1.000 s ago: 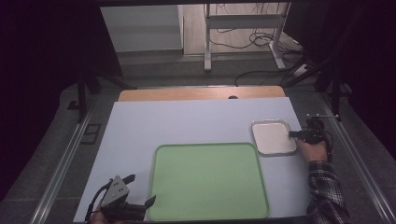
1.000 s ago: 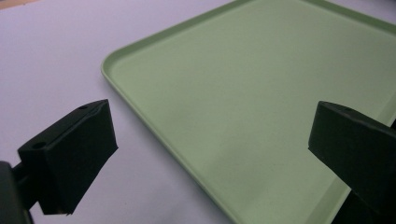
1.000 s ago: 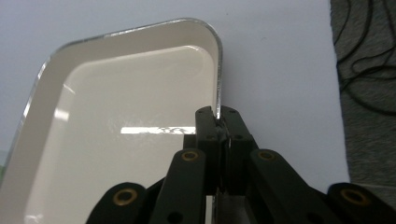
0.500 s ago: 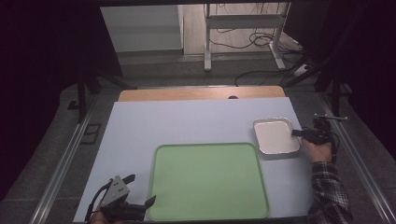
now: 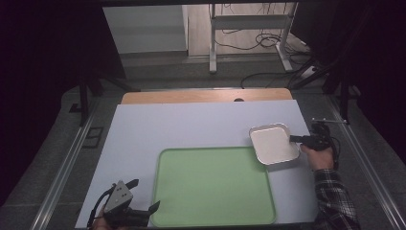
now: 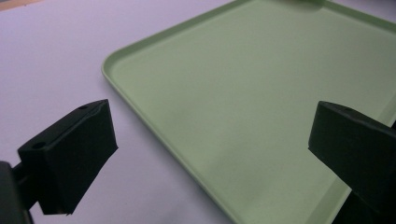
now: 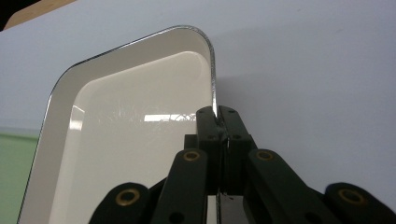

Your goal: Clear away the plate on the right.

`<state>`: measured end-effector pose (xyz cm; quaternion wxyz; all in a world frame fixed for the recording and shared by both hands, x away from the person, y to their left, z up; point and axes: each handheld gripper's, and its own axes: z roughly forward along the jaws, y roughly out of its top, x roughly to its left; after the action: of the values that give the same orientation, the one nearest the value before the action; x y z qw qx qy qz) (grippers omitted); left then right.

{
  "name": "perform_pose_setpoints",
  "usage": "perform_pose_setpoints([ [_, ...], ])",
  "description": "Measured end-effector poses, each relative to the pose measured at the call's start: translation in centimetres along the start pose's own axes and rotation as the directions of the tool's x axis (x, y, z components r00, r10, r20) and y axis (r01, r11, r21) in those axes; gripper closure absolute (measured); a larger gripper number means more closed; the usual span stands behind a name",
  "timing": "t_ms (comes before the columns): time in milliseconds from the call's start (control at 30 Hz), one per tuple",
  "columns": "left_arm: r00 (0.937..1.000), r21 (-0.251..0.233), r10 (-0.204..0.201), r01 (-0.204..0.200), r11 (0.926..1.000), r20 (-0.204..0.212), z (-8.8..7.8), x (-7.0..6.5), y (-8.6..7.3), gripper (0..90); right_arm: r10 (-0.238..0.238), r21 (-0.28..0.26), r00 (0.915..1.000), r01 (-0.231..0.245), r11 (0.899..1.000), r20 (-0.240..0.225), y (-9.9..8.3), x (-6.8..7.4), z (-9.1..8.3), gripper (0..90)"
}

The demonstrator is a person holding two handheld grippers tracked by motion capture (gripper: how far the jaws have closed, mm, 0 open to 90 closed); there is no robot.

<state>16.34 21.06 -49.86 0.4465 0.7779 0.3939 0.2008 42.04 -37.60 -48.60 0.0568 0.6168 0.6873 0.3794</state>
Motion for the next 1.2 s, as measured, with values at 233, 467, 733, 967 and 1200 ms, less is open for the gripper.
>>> perform_pose_setpoints([
  [233, 1.0, 0.001, 0.001, -0.001, 1.0, 0.0, 0.0, 0.0, 0.0, 0.6, -0.018, 0.019, 0.9992, 0.018, 1.0, -0.035, -0.5, 1.6, 0.1, 88.4],
  [467, 1.0, 0.001, 0.001, -0.001, 1.0, -0.001, 0.0, 0.0, 0.0, 0.5, -0.039, 0.033, 0.997, 0.041, 0.999, -0.067, -1.1, 3.5, 0.6, 88.4],
  [733, 1.0, 0.001, -0.001, 0.001, 1.0, 0.0, 0.0, 0.0, 0.0, 0.5, -0.063, 0.055, 0.993, 0.069, 0.996, -0.1, -2.0, 6.1, 1.3, 88.4],
  [967, 1.0, 0.002, 0.001, -0.001, 1.0, -0.001, 0.1, 0.0, 0.0, 0.5, -0.079, 0.077, 0.9886, 0.089, 0.993, -0.128, -3.1, 8.3, 1.9, 88.4],
  [1200, 1.0, 0.004, 0.002, -0.002, 1.0, -0.001, 0.1, 0.0, 0.1, 0.6, -0.094, 0.092, 0.9829, 0.11, 0.99, -0.158, -4.1, 10.6, 2.5, 88.4],
])
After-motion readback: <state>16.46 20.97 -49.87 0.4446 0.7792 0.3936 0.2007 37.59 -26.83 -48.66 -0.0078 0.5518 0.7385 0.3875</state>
